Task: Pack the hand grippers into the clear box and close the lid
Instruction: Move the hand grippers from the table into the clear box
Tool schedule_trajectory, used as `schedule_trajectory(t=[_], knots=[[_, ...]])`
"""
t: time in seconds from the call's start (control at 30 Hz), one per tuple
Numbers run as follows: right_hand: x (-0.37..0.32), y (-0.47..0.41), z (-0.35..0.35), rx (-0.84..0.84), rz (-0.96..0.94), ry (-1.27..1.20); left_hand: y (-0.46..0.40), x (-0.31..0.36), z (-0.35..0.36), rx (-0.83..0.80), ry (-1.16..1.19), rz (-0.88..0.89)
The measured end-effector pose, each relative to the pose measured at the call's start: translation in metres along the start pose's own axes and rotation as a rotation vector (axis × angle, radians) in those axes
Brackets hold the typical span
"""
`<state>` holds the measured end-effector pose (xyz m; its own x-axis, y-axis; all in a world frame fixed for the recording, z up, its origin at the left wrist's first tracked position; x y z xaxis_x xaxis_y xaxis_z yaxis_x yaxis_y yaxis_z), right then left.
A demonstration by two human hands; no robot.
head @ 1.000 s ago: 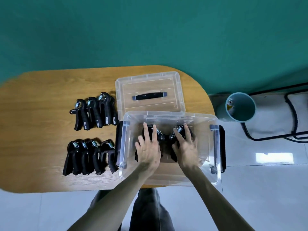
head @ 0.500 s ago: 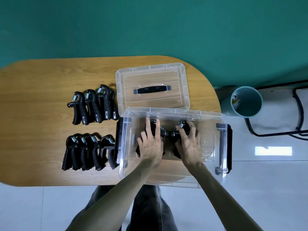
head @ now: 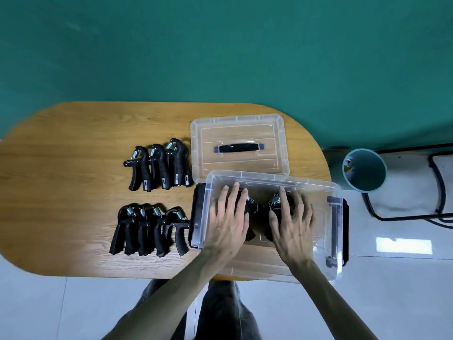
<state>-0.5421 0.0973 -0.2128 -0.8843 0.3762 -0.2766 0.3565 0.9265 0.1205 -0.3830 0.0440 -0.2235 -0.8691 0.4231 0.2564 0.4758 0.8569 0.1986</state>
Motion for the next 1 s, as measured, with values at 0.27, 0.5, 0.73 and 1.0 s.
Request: schedule_trajectory(t=[0.27, 0.5, 0.73, 1.0], knots=[[-0.070, -0.006, -0.043, 0.112, -0.089, 0.071, 0.004, -0.022, -0.082, 0.173, 0.042, 0.057], [-0.186, -0.027, -0.035, 0.065, -0.206, 0.142, 0.022, -0.149, -0.099, 0.106, 0.008, -0.182], [-0.300, -0.038, 0.013, -0.062, -0.363, 0.167, 0.052, -0.244, -0.083, -0.033, 0.040, -0.325], [-0.364, -0.060, 0.101, -0.297, -0.403, 0.208, 0.091, -0.312, -0.016, -0.231, 0.129, -0.442]])
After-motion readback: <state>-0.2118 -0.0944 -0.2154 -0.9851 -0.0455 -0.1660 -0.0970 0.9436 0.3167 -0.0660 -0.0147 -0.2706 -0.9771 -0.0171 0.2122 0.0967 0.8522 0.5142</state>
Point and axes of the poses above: each hand's wrist, its own y-axis away from the middle knuckle, its own z-axis out of the palm, x = y × z, the point moved 9 cm from there along -y, towards the middle knuckle
